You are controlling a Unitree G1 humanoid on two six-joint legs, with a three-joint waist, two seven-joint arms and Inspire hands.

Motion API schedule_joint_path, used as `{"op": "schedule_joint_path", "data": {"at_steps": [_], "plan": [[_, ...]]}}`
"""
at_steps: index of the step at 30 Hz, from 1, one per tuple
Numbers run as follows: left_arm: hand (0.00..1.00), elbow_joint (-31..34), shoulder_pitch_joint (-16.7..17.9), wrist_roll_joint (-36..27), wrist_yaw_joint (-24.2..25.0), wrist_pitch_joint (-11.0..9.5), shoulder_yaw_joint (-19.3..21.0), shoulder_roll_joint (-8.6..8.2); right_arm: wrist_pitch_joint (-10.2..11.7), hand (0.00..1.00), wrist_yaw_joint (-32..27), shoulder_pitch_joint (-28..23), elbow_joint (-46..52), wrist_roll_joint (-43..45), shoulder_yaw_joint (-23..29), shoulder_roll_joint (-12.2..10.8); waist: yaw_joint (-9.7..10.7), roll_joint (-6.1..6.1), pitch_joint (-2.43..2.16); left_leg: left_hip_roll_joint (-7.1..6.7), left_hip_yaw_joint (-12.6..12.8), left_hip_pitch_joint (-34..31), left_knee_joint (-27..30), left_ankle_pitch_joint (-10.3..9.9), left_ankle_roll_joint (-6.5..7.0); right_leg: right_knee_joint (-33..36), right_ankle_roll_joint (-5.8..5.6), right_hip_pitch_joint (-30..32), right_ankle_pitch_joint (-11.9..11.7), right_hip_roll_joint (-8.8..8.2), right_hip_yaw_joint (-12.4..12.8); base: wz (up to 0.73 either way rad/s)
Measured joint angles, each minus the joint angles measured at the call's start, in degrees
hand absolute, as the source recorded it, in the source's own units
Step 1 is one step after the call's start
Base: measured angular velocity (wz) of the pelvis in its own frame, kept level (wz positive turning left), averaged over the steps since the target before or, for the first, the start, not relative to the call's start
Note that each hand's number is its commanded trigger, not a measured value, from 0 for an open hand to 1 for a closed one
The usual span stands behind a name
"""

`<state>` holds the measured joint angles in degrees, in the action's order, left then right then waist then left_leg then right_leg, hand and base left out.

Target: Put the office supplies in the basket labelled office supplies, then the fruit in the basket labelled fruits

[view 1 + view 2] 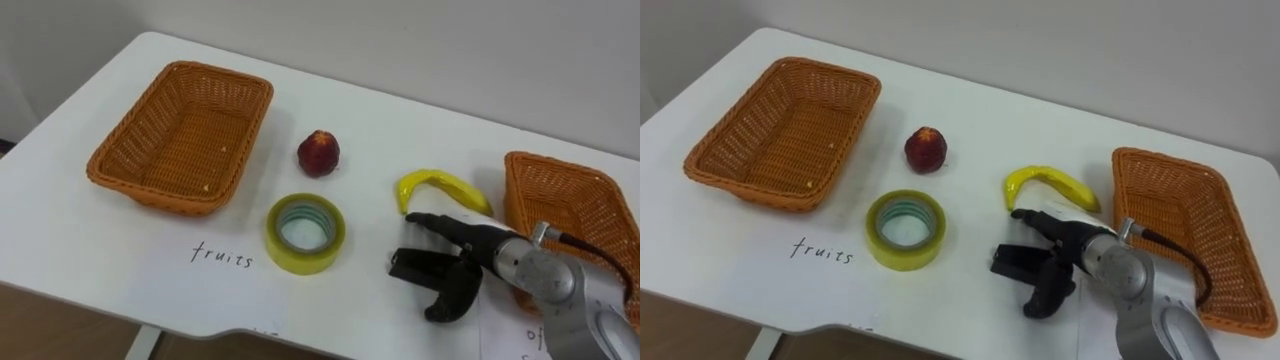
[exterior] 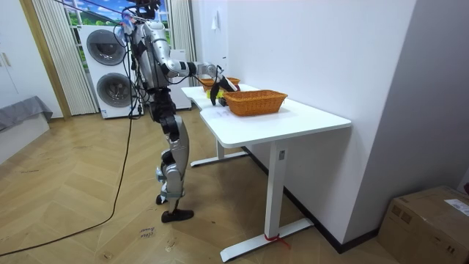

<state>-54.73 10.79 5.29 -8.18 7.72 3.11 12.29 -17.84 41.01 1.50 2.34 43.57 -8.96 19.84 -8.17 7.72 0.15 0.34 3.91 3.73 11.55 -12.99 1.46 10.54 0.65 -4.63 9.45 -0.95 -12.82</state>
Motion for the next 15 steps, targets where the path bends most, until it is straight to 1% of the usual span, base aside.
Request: {"op": "schedule_joint_path", "data": {"at_steps": [3,8,9,10,12,15], "plan": [[0.00,-0.1,-0.2,0.0,-0.1,0.4,0.0,0.00,-0.5,0.00,0.0,0.8,-0.7,0.3,-0.8,0.0,0.0,-0.01,0.01,-0.01,0.0,0.0,0.0,0.0,-0.04,0.0,0.00,0.0,0.0,0.01,0.0,0.00],[0.00,-0.4,-0.4,0.0,-0.2,0.6,0.0,0.00,-0.5,0.00,0.1,1.4,-1.5,0.8,-1.1,0.0,0.0,-0.03,0.01,-0.04,-0.2,0.0,0.1,0.0,-0.04,0.0,0.02,-0.1,0.0,0.01,0.0,0.00],[0.00,-0.4,-0.4,0.1,-0.3,0.7,0.0,0.00,-0.6,0.26,0.3,1.5,-1.5,1.3,-1.2,0.0,0.0,-0.04,0.01,-0.04,-0.2,0.0,0.1,0.0,-0.04,0.0,0.03,0.0,0.0,0.01,0.0,0.00],[0.00,-0.4,-0.4,0.6,-0.3,0.8,0.0,0.00,-0.6,0.78,0.5,1.6,-1.5,1.7,-1.2,0.0,-0.2,-0.04,0.01,-0.04,-0.2,0.0,0.1,0.0,-0.04,0.0,0.04,0.0,0.0,0.01,0.0,0.00],[0.00,-0.4,-0.4,0.7,-0.3,1.0,0.0,0.00,-0.7,1.00,0.7,1.6,-1.5,1.8,-1.2,0.0,-0.2,-0.06,0.00,-0.04,-0.2,0.0,0.1,0.0,-0.06,0.0,0.04,0.0,0.0,0.01,0.0,0.00],[0.00,-0.4,-0.4,0.7,-0.9,1.2,0.0,-0.08,-1.0,1.00,0.1,2.0,-1.5,2.6,-1.7,0.0,-0.2,-0.07,0.00,-0.05,-0.2,0.0,0.1,0.1,-0.05,0.0,0.07,0.0,0.0,0.01,0.0,0.00]]}}
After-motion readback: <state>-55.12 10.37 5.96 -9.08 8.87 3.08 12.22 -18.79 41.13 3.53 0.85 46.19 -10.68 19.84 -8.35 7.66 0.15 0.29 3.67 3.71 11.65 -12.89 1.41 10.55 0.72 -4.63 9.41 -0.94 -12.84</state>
